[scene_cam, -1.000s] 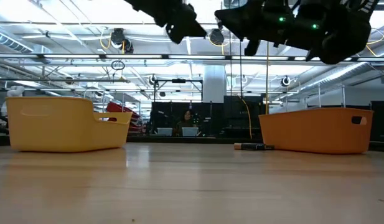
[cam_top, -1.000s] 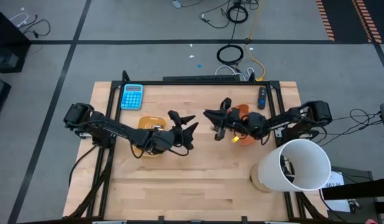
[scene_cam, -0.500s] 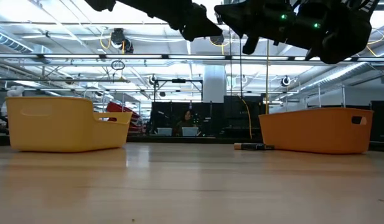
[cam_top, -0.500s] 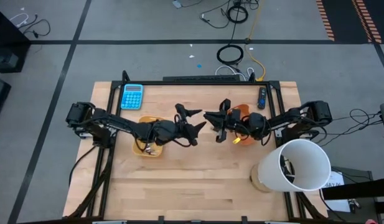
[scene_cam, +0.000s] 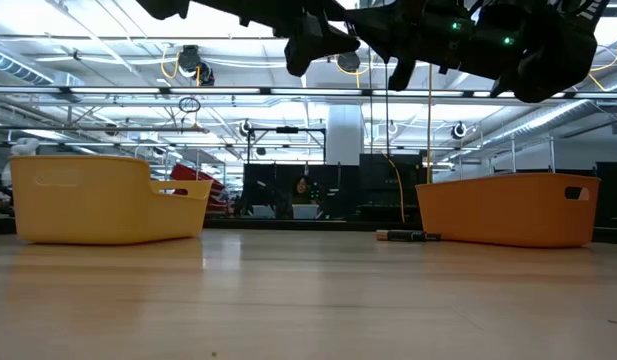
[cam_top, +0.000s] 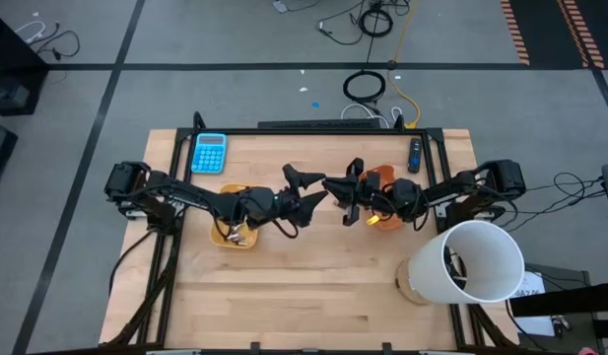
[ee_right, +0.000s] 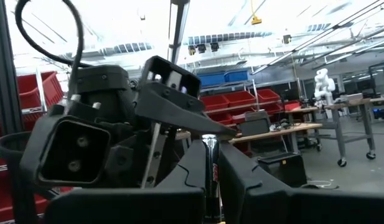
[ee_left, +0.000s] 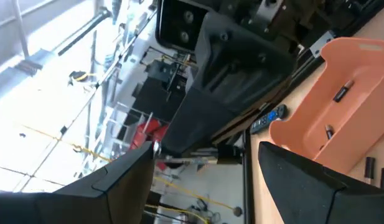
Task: Sort batteries
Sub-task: Put the silver battery into the yellow bin
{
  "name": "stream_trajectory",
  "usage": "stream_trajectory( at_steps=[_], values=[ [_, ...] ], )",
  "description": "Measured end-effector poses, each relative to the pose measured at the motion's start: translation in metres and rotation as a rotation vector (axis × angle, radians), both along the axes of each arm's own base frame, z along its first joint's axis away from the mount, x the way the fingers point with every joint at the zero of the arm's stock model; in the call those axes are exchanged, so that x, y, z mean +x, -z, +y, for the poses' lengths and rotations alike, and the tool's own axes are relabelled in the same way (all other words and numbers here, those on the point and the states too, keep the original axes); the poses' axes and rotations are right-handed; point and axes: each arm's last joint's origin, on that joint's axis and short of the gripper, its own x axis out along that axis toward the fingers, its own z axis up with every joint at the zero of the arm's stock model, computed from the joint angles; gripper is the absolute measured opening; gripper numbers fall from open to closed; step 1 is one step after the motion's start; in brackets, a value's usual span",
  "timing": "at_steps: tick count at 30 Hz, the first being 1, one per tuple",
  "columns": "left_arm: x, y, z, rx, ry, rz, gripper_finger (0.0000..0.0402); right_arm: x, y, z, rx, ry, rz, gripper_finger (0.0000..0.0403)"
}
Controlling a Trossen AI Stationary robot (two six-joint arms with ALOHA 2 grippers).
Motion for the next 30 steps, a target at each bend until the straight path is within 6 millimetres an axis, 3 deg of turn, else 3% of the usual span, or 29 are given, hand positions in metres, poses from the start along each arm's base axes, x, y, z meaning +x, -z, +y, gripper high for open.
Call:
stream_trajectory(
  at_steps=[10, 24, 30],
  values=[
    [0.0001, -0.0094, -0.0013, 0.022, 0.052, -0.086, 0.0295, -0.0008, -0.0019, 0.0047, -0.026, -0.007, -0.016, 0.0004],
    [0.001, -0.0078, 0.0034, 0.16, 0.02, 0.004, 0.0285, -0.0008, -0.002, 0.0047, -0.002, -0.02, -0.022, 0.0004],
    [0.001, -0.0079, 0.0035, 0.141, 0.017, -0.004, 0.0285, -0.0008, -0.0019, 0.0047, -0.005, -0.018, -0.02, 0.0004]
  ],
)
